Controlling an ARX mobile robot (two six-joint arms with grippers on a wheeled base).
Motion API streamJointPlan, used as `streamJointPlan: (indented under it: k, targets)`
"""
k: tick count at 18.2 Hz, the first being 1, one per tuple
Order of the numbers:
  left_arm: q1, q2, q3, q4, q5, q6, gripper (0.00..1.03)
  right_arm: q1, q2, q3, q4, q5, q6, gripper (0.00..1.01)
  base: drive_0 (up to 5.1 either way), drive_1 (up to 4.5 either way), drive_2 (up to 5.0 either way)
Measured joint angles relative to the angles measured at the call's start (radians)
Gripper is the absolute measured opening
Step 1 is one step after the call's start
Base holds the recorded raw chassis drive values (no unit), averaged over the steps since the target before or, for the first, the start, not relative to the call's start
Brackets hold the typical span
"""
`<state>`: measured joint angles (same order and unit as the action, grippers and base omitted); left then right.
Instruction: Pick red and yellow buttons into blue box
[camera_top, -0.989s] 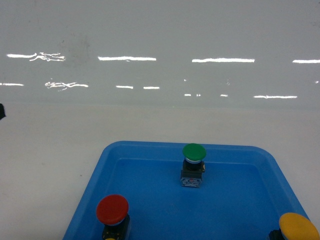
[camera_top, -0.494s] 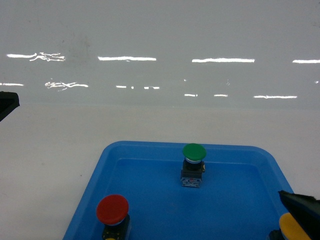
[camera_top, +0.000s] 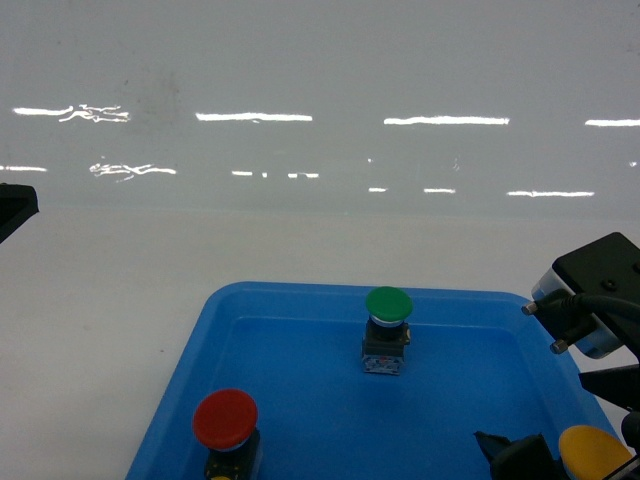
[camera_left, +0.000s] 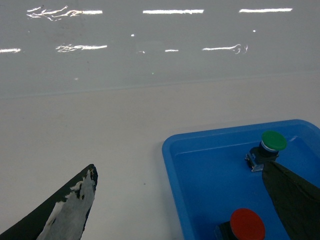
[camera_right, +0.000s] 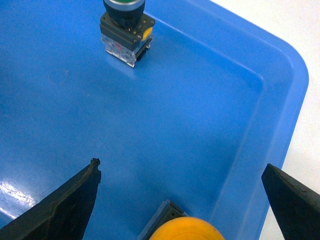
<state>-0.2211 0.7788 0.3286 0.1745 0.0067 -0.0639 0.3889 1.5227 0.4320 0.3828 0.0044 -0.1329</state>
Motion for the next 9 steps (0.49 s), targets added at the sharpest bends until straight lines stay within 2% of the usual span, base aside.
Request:
streamJointPlan:
  k: [4,9]
  targets:
    - [0.000,0.000,0.000,0.000,0.000,0.000,0.98,0.018,0.056,-0.023,0.038,0.024,0.000,0.98,0.0,0.00,0.0]
    - [0.000,0.000,0.000,0.000,0.000,0.000,0.98,0.023,0.098,-0.056,0.083,0.026,-0.001,0.98,0.0,0.00,0.0]
